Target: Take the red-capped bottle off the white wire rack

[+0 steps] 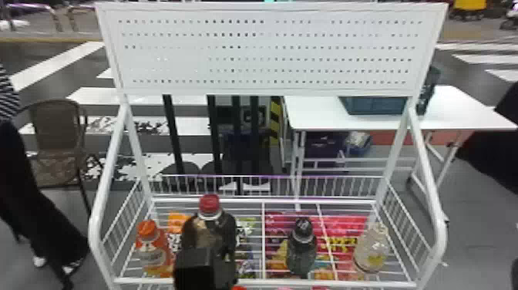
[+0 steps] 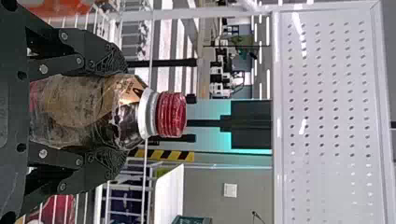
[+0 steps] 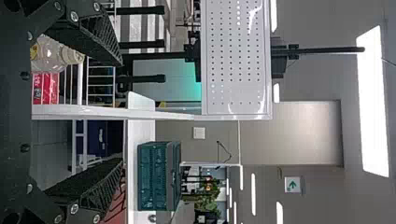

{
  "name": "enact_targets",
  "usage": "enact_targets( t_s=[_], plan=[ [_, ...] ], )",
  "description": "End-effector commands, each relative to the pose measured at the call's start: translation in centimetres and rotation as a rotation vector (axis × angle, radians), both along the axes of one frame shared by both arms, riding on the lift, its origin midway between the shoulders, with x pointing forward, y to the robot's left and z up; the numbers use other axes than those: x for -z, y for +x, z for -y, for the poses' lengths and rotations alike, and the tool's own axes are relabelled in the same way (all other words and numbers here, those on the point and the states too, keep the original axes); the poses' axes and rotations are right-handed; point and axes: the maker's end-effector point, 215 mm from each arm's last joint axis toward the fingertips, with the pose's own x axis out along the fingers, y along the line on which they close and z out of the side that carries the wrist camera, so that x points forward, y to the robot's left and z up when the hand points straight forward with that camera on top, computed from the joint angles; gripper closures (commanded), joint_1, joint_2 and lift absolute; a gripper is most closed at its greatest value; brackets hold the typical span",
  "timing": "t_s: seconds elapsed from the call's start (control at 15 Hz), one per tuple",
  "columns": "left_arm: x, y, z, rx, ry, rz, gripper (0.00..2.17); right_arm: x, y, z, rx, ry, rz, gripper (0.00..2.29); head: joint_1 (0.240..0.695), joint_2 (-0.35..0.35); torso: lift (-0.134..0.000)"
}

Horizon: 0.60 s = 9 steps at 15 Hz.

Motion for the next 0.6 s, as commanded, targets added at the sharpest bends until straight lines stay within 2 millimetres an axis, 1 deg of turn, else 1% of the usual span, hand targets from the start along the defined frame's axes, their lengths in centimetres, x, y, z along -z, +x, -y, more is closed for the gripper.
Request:
enact_targets(
  t_s=[0.0,0.13,0.27,0.4,0.53],
  plan=[
    [-4.1,-2.2,-3.6,-0.038,0.046,0.034,0.70,0.0,0.1,0.0,-0.002,0.002,0.001,0.17,0.499,0.000,0.000],
    [-6.3,-3.5,-7.8,-0.092,0.047,0.055,0.70,-0.1,0.2,-0.2,-0.007,0.003,0.001,0.17,0.499,0.000,0.000],
    [-7.6,-4.6,-11.4,-0.134,0.062,0.067,0.70,-0.4,0.2,-0.5,-0.012,0.004,0.006,0.17,0.499,0.000,0.000],
    [-8.7,-5.5,-13.7,-0.111,0.071,0.072,0.70,-0.3,0.2,-0.6,-0.014,0.007,0.002,0.17,0.499,0.000,0.000],
    [-9.3,-6.0,-14.8,-0.034,0.043,0.067,0.70,-0.4,0.1,-0.7,-0.013,0.007,0.004,0.17,0.499,0.000,0.000]
  ],
)
